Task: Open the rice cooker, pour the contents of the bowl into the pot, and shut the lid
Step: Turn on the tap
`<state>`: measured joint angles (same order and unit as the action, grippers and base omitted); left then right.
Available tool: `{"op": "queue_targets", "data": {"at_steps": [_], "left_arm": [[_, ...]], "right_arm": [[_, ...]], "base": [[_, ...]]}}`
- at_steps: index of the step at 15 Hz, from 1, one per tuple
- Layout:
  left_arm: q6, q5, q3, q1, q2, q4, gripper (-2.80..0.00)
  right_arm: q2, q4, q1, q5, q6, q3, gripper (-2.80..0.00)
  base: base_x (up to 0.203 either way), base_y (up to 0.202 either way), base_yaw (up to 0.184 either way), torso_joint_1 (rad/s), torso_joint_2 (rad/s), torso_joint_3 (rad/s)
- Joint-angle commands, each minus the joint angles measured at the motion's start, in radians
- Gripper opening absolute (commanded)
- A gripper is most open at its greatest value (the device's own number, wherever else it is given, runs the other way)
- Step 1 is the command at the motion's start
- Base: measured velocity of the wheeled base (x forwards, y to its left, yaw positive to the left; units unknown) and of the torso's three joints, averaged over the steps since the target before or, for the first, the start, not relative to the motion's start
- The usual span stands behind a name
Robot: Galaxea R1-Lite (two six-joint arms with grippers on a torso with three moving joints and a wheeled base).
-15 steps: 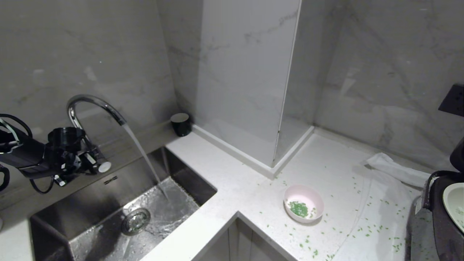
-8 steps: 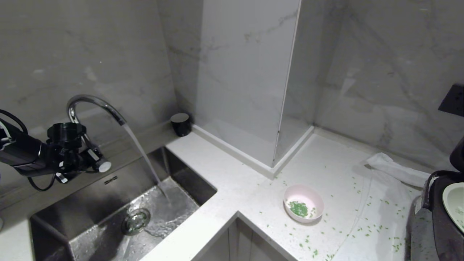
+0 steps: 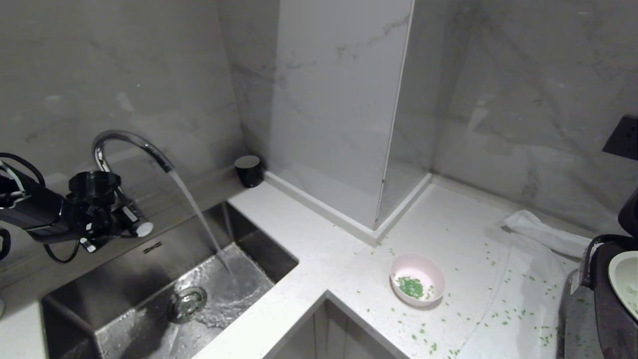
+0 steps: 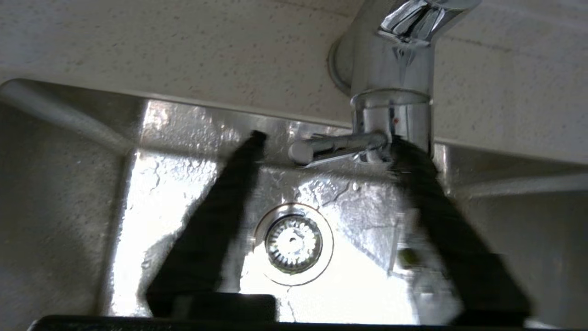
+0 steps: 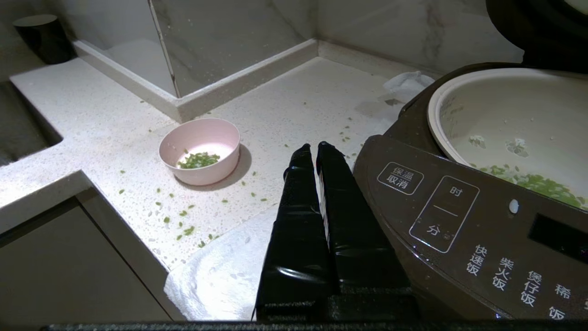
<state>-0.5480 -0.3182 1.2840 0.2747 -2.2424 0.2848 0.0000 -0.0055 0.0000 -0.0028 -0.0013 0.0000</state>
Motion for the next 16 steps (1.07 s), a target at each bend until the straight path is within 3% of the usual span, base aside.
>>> {"op": "queue_targets", "data": {"at_steps": [1, 16], "left_arm": [[-0.006, -0.003, 0.014, 0.001, -0.015, 0.002, -2.8], [-0.003, -0.012, 0.017, 0.028, -0.014, 0.002, -2.8]], "right_arm": [[0.0, -0.001, 0.0, 0.0, 0.0, 0.002, -2.8], [0.0, -0.001, 0.0, 0.0, 0.0, 0.002, -2.8]], "base": [[0.0, 0.0, 0.0, 0.0, 0.0, 0.0], [0.0, 0.0, 0.0, 0.0, 0.0, 0.0]]}}
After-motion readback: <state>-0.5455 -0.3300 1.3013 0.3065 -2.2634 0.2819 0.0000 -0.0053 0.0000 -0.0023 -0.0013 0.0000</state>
